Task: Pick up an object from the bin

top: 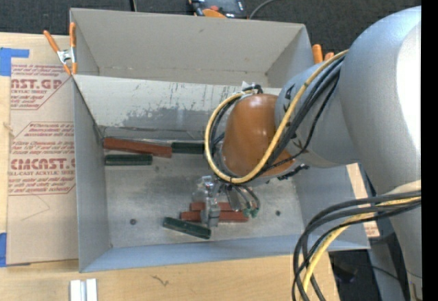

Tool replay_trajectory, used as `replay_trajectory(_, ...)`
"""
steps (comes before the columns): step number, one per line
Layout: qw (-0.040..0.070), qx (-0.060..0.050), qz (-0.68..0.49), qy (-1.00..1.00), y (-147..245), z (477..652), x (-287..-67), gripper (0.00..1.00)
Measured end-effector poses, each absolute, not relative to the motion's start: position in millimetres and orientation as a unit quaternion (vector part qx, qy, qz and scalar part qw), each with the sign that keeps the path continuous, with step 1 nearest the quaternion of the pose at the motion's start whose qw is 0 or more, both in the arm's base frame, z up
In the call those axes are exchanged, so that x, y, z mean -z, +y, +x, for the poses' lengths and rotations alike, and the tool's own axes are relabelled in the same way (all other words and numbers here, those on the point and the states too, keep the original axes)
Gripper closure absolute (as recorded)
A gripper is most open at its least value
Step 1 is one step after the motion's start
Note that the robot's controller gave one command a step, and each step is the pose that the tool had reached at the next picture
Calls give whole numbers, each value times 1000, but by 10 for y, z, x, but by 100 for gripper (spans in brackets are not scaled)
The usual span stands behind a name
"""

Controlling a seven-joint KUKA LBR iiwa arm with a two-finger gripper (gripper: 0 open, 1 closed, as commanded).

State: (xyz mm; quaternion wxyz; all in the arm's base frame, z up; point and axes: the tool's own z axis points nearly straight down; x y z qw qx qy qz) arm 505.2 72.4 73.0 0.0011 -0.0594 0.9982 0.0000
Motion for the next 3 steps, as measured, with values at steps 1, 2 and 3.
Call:
replay_trajectory(1,4,0,-56,998,551,5057,-1948,100)
replay_trajectory(2,1,0,-57,998,554,5044,-1901,0)
replay_trajectory(3,4,0,-76,997,586,4844,-692,0)
